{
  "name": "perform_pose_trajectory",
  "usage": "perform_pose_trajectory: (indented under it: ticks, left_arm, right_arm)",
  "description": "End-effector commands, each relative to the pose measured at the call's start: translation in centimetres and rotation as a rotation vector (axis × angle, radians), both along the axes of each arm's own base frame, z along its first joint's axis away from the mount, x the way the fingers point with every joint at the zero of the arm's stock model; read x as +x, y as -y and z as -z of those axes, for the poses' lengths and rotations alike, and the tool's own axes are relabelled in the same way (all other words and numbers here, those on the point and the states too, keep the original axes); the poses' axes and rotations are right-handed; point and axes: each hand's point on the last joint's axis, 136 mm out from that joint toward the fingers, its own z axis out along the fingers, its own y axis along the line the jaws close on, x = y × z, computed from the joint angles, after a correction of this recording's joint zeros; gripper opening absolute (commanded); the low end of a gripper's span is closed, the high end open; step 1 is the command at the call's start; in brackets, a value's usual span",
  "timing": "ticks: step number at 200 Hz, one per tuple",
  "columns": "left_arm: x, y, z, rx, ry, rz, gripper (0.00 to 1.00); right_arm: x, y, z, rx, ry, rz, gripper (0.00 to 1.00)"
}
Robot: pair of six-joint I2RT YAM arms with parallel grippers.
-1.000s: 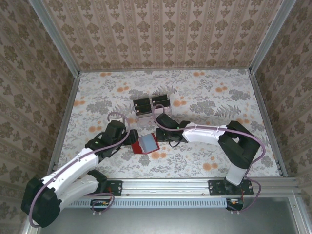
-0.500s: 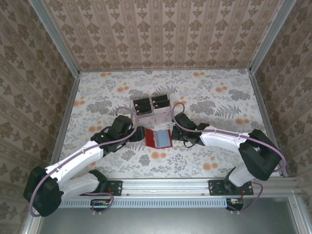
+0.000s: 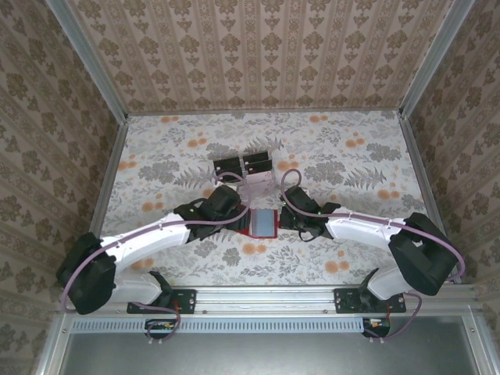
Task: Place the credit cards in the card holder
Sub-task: Press the card holder at the center of the table.
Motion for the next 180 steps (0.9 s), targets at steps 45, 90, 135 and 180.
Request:
perform_pose_trajectory:
  ticks: [45, 90, 135, 180]
  left_arm:
    - [0.0, -3.8, 4.4, 0.224, -0.015, -0.085, 0.81]
    - [-1.7, -4.6, 7.0, 0.261, -0.091, -0.1, 0.78]
    - [-3.0, -4.2, 8.4, 0.264, -0.116, -0.097, 0.78]
    - [-2.5, -3.8, 7.9, 0.267, -0.091, -0.08, 0.78]
  right_arm:
    - [0.2, 1.0, 0.7, 0.021, 0.007, 0.032, 0.0]
    - [0.7, 1.6, 1.4, 0.034, -0.007, 0.028, 0.0]
    - [1.0, 0.6, 0.6, 0.075, -0.013, -0.001, 0.16]
    - [1.0, -0.3, -4.1, 0.16, 0.058, -0.017, 0.38]
